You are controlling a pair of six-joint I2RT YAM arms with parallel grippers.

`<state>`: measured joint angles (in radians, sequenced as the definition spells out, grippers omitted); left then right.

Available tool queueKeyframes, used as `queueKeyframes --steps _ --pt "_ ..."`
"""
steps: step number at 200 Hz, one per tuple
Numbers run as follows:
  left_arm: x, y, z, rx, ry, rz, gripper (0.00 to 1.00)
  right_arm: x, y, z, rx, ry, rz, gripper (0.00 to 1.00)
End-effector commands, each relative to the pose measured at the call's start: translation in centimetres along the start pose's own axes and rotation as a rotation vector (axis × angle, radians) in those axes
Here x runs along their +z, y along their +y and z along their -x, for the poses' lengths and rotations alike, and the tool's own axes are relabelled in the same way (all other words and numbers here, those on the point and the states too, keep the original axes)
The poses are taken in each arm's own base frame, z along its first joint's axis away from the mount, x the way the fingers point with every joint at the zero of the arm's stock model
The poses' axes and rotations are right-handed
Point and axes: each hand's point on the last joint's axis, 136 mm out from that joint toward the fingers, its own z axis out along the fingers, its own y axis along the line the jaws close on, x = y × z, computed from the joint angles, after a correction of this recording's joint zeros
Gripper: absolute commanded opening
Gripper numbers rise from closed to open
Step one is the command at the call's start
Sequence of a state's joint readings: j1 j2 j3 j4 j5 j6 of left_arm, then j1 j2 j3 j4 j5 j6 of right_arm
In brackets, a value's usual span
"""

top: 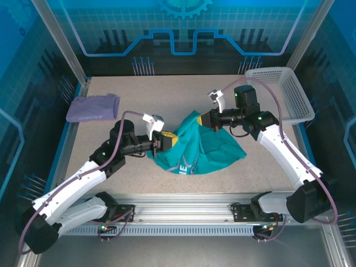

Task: Fold the inside-out t-shirt

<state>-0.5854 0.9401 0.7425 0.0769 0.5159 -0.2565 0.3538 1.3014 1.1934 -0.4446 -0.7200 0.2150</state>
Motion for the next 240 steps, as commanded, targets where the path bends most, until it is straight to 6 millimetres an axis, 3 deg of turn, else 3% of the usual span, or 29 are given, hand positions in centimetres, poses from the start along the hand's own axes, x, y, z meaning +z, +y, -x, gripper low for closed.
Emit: queueKeyframes --steps 1,35,62,100,153,191,240 --pt "-0.7 -2.6 0.8 0.030 -0.035 -0.155 0.00 0.1 -0.5 -0.6 0.036 0.043 -0.001 0.00" --pt "-0.9 -2.7 1.2 0.045 -0.061 -0.163 0.00 1.6 -0.9 -2.5 0.015 0.117 -0.019 0.01" --pt "-0.8 -1.8 1.2 0.046 -0.058 -0.119 0.00 1.7 0.2 -3.4 -0.112 0.132 -0.008 0.18" --pt "-0.9 -0.8 0.8 0.038 -0.033 -0.049 0.00 0.7 0.8 -3.4 -0.446 0.073 -0.216 0.41" --pt "-1.1 -0.4 0.7 0.035 -0.024 -0.024 0.00 0.8 2.2 -2.7 -0.702 0.010 -0.306 0.57" --pt "-1.0 -0.4 0.7 0.025 -0.023 -0.028 0.00 1.5 1.6 -2.1 -0.807 0.020 -0.416 0.60" --pt "-1.0 -0.3 0.6 0.022 -0.022 -0.026 0.00 1.8 -0.4 -0.8 -0.774 0.009 -0.549 0.61"
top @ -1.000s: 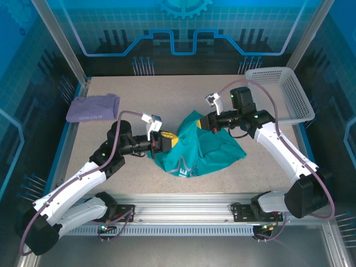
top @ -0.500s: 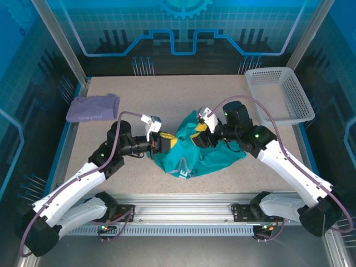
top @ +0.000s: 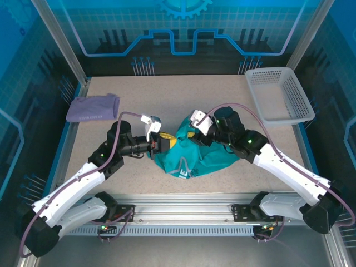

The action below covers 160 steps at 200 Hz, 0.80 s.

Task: Fold the inside-out t-shirt

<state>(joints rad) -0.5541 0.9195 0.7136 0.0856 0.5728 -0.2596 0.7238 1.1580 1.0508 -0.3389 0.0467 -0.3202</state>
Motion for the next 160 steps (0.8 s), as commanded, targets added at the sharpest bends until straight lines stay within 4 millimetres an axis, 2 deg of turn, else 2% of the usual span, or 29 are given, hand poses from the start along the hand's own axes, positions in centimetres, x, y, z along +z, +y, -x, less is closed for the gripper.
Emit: queueKeyframes --steps 1,28,48,56,89,124,144,160 --pt "-0.4 -0.4 1.1 0.030 -0.026 0.001 0.00 0.4 -1.5 0.7 -0.012 -0.007 -0.094 0.60" --pt "-0.4 -0.2 1.0 0.027 -0.023 0.007 0.00 0.7 -1.5 1.2 -0.006 -0.027 -0.089 0.57" --pt "-0.4 0.1 0.9 0.020 -0.020 0.023 0.00 0.6 -0.9 1.7 -0.016 -0.051 -0.051 0.50" --pt "-0.4 0.3 0.9 0.016 -0.019 0.037 0.00 0.5 -0.5 1.9 -0.023 -0.063 -0.029 0.46" --pt "-0.5 1.5 1.0 -0.007 -0.027 0.098 0.00 -0.5 1.5 2.6 -0.039 -0.110 0.084 0.17" --pt "-1.3 4.0 1.4 -0.047 -0.065 0.232 0.00 -1.8 3.8 2.7 0.043 -0.109 0.289 0.01" --pt "-2.0 5.6 1.3 -0.056 -0.080 0.324 0.00 -2.2 4.8 3.1 0.121 -0.116 0.391 0.00" --pt "-2.3 6.5 1.0 -0.052 -0.069 0.377 0.11 -2.4 5.0 3.6 0.195 -0.133 0.454 0.00"
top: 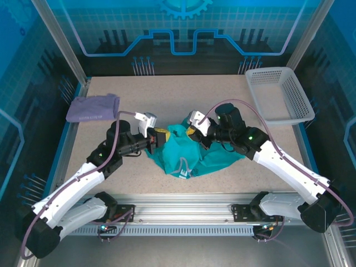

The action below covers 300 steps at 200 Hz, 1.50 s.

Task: Fold the inside-out t-shirt

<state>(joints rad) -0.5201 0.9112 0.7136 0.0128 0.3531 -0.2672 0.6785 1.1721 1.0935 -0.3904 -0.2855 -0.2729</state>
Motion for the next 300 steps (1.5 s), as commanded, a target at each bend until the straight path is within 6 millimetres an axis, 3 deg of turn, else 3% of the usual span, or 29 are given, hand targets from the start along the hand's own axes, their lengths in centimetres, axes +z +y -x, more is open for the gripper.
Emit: queueKeyframes --steps 1,22,53,90,147,194,216,249,267,300 --pt "-0.8 1.9 0.8 -0.005 -0.032 0.123 0.11 -0.7 2.0 1.7 0.125 -0.055 0.174 0.00" --pt "-1.0 2.4 0.5 0.009 -0.014 0.162 0.26 -0.5 2.2 2.4 0.203 -0.076 0.234 0.00" --pt "-1.9 2.8 0.4 0.044 0.004 0.222 0.41 0.0 1.9 3.2 0.300 -0.099 0.295 0.00" --pt "-2.6 2.0 0.3 0.175 0.026 0.307 0.61 0.6 1.3 3.5 0.376 -0.098 0.311 0.00" --pt "-0.6 2.1 -0.1 0.349 0.112 0.431 0.73 0.9 0.9 3.4 0.435 -0.094 0.335 0.00" --pt "1.1 1.7 -0.5 0.442 0.162 0.461 0.77 0.9 0.4 3.4 0.477 -0.096 0.348 0.00" --pt "1.6 1.1 -0.8 0.446 0.173 0.427 0.66 1.0 0.1 3.0 0.492 -0.086 0.338 0.00" --pt "1.9 -1.7 -2.0 0.388 0.169 0.234 0.19 1.0 -1.4 2.0 0.510 -0.057 0.247 0.00" --pt "1.9 -3.0 -2.6 0.327 0.191 0.134 0.01 0.8 -2.0 2.0 0.491 -0.063 0.192 0.00" --pt "0.7 -6.6 -2.2 0.211 0.156 -0.142 0.00 1.3 -3.1 1.3 0.439 -0.019 0.048 0.06"
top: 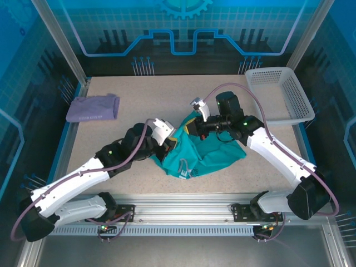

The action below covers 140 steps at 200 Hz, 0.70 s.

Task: Fold the inside-out t-shirt

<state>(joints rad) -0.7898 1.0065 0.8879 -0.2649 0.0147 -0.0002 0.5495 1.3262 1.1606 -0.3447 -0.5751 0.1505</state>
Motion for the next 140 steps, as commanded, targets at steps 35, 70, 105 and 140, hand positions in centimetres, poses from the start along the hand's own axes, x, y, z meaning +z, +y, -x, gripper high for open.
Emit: queueKeyframes --steps 35,70,105,140 --pt "-3.3 -3.4 3.1 -0.177 -0.180 -0.349 0.00 -0.6 -2.3 0.4 -0.069 0.043 -0.268 0.20" --pt "-2.5 -0.3 3.2 -0.273 -0.175 -0.192 0.00 -2.4 -2.4 -0.8 -0.073 0.072 -0.329 0.33" --pt "-1.7 1.4 2.9 -0.337 -0.167 -0.116 0.00 -3.5 1.5 -1.6 -0.093 0.017 -0.170 0.43" --pt "-1.4 1.9 3.0 -0.354 -0.168 -0.103 0.00 -1.8 5.0 -2.7 -0.128 -0.008 0.002 0.39"
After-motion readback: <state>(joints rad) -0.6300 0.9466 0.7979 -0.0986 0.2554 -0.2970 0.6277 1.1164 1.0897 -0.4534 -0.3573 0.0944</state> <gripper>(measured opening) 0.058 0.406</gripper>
